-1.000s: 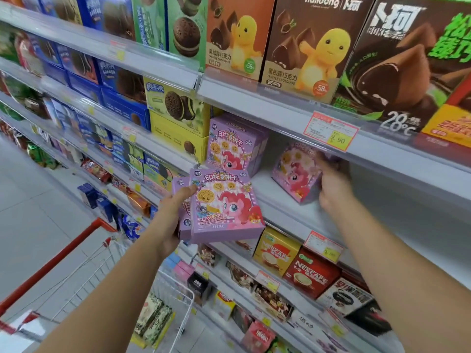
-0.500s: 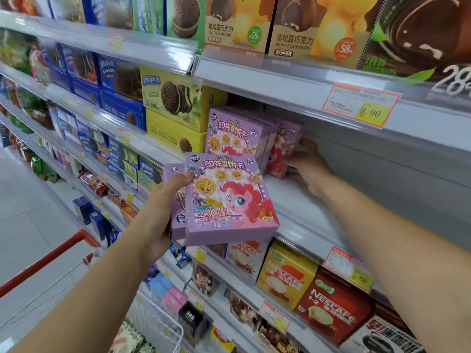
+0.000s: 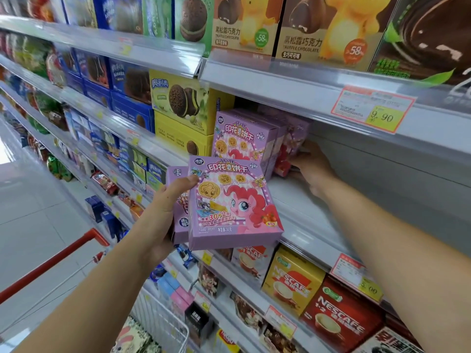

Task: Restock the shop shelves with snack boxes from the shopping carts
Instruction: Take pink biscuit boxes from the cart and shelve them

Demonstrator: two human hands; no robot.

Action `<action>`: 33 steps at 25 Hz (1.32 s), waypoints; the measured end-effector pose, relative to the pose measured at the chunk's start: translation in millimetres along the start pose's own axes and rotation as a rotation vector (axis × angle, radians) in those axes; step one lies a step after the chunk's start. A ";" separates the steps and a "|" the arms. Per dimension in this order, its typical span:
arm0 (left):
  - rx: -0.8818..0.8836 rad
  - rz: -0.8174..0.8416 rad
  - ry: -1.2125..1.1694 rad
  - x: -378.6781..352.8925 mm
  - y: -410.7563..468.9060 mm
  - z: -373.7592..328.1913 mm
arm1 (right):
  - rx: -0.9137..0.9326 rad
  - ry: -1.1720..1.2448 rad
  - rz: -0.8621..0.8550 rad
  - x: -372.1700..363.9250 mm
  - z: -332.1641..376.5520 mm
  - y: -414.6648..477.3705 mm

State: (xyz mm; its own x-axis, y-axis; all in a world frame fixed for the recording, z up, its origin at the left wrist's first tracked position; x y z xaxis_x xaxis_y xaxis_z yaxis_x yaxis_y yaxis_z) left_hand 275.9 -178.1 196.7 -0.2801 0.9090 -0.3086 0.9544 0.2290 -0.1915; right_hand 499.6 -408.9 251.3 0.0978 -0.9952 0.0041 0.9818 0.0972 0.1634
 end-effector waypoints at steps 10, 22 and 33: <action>0.023 -0.022 0.014 -7.8 -6.1 -2.3 | 0.039 -0.351 -0.183 8.9 26.1 -40.5; 0.030 0.002 -0.017 -44.1 -25.6 3.4 | -0.550 0.140 0.229 12.8 23.7 -152.2; 0.049 0.057 -0.021 -35.3 -3.0 25.7 | -0.060 0.104 -0.477 126.6 32.4 -81.3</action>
State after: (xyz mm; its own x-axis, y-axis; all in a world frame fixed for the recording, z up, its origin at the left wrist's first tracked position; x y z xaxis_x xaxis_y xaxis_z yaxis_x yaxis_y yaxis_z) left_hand 280.3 -219.8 184.2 -0.2276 0.9125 -0.3400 0.9629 0.1590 -0.2180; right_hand 426.9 -543.2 270.5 -0.3523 -0.9228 -0.1564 0.9284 -0.3656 0.0663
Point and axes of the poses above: each hand's wrist, its own y-axis towards the middle knuckle, its own x-axis out of the back of the hand, z = x × y, the point moved 9 cm from there along y, towards the middle knuckle, and after that the axes turned 7 degrees about y, right-handed, at the moved point
